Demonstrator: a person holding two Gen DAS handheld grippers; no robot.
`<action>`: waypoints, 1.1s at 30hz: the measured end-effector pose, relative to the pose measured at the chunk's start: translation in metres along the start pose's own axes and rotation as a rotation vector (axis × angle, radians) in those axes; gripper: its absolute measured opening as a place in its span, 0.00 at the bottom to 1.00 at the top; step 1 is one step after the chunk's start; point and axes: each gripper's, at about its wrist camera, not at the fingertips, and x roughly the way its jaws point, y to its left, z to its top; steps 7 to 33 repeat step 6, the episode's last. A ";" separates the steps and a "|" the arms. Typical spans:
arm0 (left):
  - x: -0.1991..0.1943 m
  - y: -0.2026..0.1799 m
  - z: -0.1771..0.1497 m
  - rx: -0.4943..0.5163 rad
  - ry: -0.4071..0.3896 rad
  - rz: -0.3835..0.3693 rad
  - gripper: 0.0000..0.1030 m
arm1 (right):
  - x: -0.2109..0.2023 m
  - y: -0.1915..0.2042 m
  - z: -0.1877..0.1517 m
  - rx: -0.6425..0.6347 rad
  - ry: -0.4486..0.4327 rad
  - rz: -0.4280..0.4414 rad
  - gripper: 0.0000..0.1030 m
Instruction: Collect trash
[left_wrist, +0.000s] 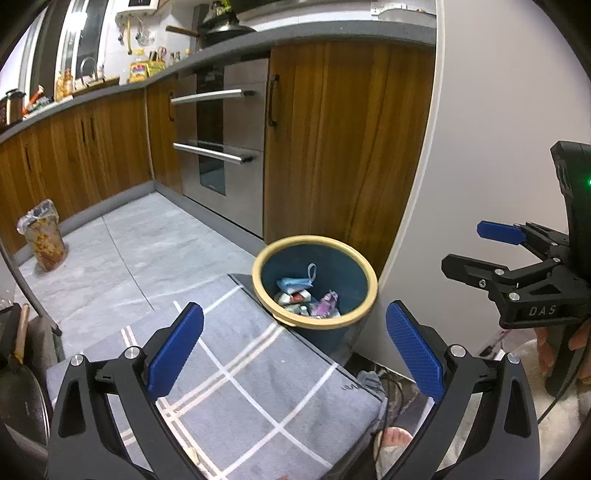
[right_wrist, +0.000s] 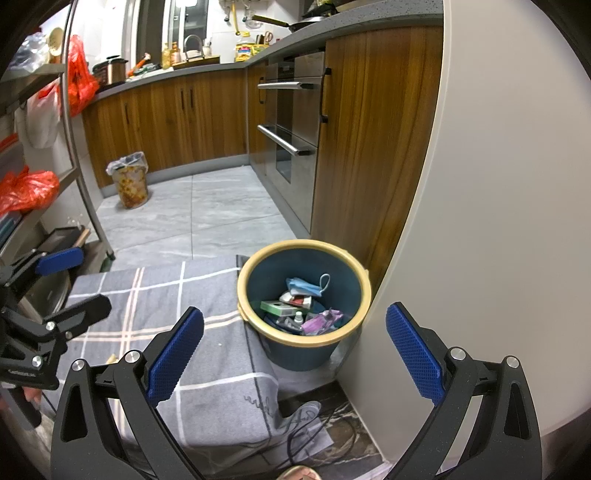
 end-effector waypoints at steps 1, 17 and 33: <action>0.001 0.000 0.000 -0.001 0.003 0.000 0.95 | 0.000 0.000 0.000 0.000 0.001 0.000 0.95; 0.001 0.000 0.000 0.001 0.014 0.010 0.95 | 0.000 0.000 0.000 -0.002 0.000 0.000 0.95; 0.001 0.000 0.000 0.001 0.014 0.010 0.95 | 0.000 0.000 0.000 -0.002 0.000 0.000 0.95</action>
